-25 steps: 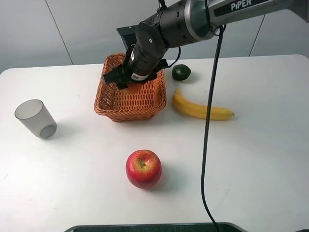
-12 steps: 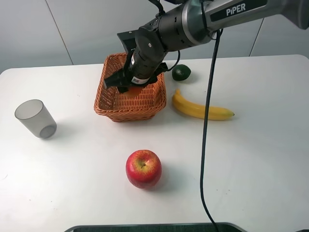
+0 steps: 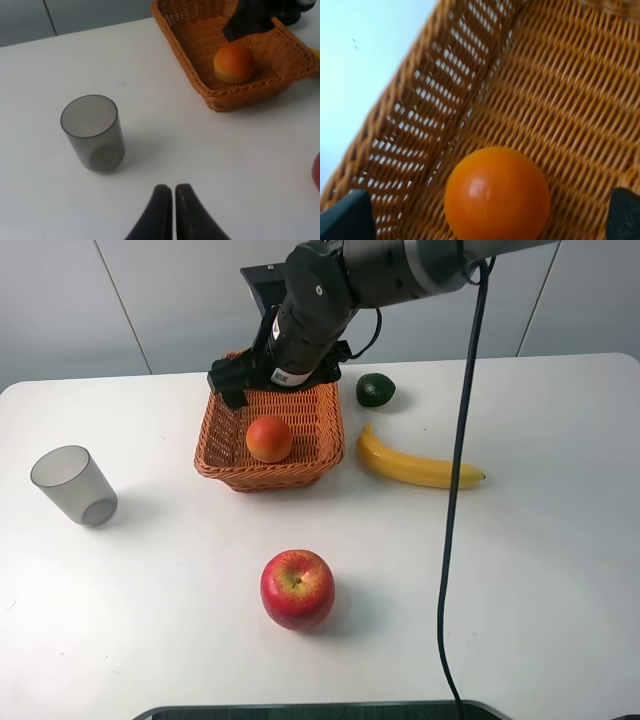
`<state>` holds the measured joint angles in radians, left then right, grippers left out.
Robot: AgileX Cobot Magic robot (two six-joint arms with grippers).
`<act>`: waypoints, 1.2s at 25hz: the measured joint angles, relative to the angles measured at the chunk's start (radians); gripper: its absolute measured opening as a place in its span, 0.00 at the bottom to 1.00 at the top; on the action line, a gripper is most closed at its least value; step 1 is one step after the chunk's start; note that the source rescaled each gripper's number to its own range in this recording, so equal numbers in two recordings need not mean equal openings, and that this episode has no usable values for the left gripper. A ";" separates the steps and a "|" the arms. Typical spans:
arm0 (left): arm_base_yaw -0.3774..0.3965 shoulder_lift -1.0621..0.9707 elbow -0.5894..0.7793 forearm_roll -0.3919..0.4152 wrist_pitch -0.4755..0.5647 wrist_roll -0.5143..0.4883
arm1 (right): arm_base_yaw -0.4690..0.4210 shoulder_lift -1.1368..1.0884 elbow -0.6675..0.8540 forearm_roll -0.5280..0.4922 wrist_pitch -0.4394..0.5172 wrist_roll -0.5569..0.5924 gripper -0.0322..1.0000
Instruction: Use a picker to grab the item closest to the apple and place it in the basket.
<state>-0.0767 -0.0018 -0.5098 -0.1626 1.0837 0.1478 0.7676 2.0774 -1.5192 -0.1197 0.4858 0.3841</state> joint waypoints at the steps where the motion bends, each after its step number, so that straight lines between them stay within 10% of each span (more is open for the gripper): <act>1: 0.000 0.000 0.000 0.000 0.000 0.000 | 0.000 -0.015 0.000 0.002 0.022 0.000 1.00; 15: 0.000 0.000 0.000 0.000 0.000 0.000 | -0.184 -0.318 0.242 0.086 0.201 -0.016 1.00; 30: 0.000 0.000 0.000 0.000 0.000 0.000 | -0.681 -0.864 0.663 0.138 0.338 -0.180 1.00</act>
<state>-0.0767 -0.0018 -0.5098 -0.1626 1.0837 0.1478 0.0867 1.2137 -0.8559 0.0179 0.8242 0.2037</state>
